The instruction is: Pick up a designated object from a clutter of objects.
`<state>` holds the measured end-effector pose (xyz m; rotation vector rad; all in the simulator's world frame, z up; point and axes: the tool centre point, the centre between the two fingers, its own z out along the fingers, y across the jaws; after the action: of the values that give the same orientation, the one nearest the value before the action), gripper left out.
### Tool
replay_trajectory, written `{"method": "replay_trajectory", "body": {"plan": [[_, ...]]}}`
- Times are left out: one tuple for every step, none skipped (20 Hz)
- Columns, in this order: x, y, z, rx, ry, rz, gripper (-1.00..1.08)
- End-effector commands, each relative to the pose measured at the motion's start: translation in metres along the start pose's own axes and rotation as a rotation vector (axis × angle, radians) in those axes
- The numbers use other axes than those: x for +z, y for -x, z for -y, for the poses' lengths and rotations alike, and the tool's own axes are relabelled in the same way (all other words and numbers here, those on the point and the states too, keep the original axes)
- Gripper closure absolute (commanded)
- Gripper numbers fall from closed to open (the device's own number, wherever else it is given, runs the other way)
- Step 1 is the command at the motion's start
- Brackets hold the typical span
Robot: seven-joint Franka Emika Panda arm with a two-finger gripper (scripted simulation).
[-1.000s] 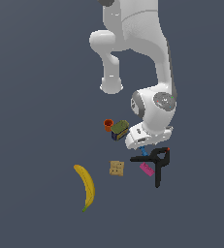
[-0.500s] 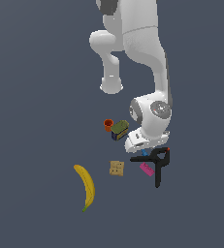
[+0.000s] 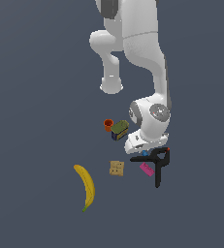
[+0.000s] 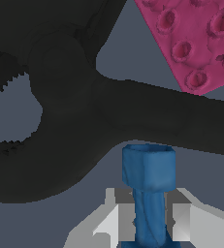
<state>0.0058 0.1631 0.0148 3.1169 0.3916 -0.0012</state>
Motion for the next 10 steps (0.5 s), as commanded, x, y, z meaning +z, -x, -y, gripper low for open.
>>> {"method": "replay_trajectory", "body": {"plan": [[0.0001, -0.0003, 0.0, 0.0, 0.0, -0.001, 1.08], [0.0001, -0.0003, 0.0, 0.0, 0.0, -0.001, 1.08], [0.0001, -0.0003, 0.0, 0.0, 0.0, -0.001, 1.08], [0.0001, -0.0003, 0.0, 0.0, 0.0, -0.001, 1.08], [0.0001, -0.0003, 0.0, 0.0, 0.0, -0.001, 1.08], [0.0001, -0.0001, -0.0001, 0.0, 0.0, 0.0, 1.08], [-0.0001, 0.0, -0.0001, 0.0, 0.0, 0.0, 1.08], [-0.0008, 0.0003, 0.0, 0.0, 0.0, 0.0, 1.08], [-0.0019, 0.0006, 0.0002, 0.0, 0.0, 0.0, 1.08], [-0.0034, 0.0012, 0.0004, 0.0, 0.0, 0.0, 1.08]]}}
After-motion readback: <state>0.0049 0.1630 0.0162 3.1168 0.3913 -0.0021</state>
